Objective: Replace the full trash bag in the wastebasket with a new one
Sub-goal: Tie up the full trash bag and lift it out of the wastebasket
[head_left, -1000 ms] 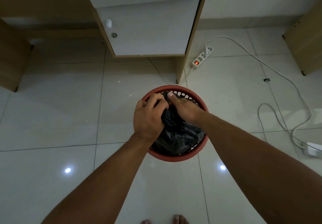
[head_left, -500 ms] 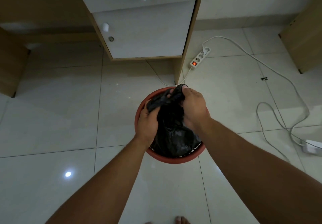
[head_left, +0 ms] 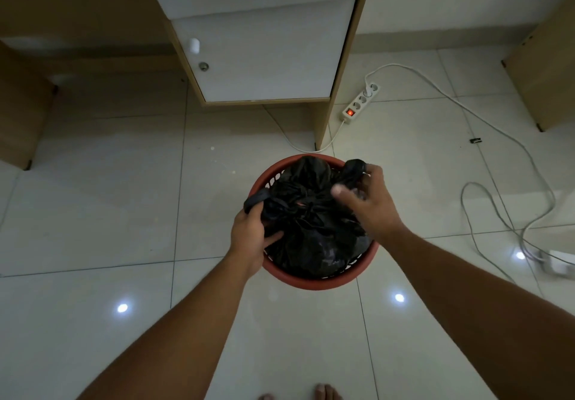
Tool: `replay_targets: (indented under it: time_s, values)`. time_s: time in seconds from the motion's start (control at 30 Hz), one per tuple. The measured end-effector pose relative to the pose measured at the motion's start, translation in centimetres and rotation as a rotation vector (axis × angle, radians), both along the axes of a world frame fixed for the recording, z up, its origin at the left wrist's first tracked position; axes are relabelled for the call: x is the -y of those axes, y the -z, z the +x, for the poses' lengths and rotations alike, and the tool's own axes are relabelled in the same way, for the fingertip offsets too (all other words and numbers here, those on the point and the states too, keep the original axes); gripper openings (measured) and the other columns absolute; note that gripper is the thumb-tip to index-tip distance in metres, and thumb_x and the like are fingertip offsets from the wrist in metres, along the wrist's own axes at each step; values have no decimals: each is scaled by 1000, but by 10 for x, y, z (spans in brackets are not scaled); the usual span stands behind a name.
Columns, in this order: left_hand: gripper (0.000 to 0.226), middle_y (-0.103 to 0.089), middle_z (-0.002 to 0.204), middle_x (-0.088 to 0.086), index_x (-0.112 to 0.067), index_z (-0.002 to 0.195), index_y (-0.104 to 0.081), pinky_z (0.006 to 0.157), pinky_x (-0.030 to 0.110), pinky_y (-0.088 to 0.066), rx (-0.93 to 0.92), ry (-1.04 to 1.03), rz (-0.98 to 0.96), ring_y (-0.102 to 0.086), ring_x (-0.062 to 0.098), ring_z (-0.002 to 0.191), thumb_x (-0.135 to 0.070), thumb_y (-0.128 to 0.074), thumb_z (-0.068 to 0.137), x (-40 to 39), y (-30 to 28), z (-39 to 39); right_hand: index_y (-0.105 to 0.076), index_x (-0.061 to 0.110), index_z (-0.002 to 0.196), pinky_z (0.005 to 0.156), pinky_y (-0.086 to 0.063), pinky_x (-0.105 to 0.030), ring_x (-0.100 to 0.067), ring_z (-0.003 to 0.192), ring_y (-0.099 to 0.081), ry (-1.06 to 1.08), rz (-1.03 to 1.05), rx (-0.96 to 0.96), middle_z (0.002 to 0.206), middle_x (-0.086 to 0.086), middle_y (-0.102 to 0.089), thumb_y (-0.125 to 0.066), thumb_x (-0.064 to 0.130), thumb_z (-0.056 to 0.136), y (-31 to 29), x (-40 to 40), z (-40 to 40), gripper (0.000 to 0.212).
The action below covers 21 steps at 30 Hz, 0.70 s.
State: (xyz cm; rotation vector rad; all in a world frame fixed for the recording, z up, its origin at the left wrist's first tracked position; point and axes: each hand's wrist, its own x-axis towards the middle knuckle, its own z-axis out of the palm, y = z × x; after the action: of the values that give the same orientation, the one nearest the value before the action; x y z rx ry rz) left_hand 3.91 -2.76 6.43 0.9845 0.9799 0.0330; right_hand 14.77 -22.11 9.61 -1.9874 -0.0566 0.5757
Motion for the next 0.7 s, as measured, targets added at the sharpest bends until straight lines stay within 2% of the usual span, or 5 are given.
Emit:
replay_targets:
  time_s: [0.17, 0.33, 0.47, 0.57, 0.7]
  values:
    - [32, -73, 117, 11, -13, 128, -62, 92, 52, -56, 108, 244, -161, -68, 30, 111, -22, -49, 101, 5, -13, 12, -2, 39, 155, 121, -12, -65, -24, 155, -10, -383, -403, 136, 167, 3, -16, -75, 87, 45, 27, -8, -26, 141]
    - [57, -67, 119, -6, -36, 128, -54, 84, 28, -56, 123, 440, 248, -65, 14, 108, -7, -51, 79, 3, 14, -14, -47, 33, 142, 114, -6, -77, -26, 156, -2, -305, -507, 243, 168, 4, -19, -64, 51, 92, 49, -27, -26, 56]
    - [56, -46, 148, 14, -16, 150, -35, 106, 47, -46, -366, 125, 435, -52, 33, 129, -30, -53, 99, 0, 65, -40, -50, 23, 143, 115, -8, -76, -21, 155, -15, -250, -483, 293, 157, 3, -43, -58, 43, 98, 55, -26, -29, 49]
    - [47, -65, 115, 16, -8, 127, -52, 89, 51, -56, -462, 30, 201, -65, 34, 99, -45, -40, 100, 15, 91, -42, -52, 21, 140, 116, -6, -73, -20, 154, -19, -228, -482, 340, 150, 1, -52, -55, 43, 100, 56, -27, -35, 46]
    - [44, -61, 91, 10, -10, 92, -54, 75, 38, -48, -456, -124, 530, -59, 32, 86, -49, -35, 103, 30, 102, -27, -58, 20, 119, 117, -8, -73, -22, 150, -28, -183, -449, 422, 140, -2, -60, -53, 41, 101, 54, -31, -41, 28]
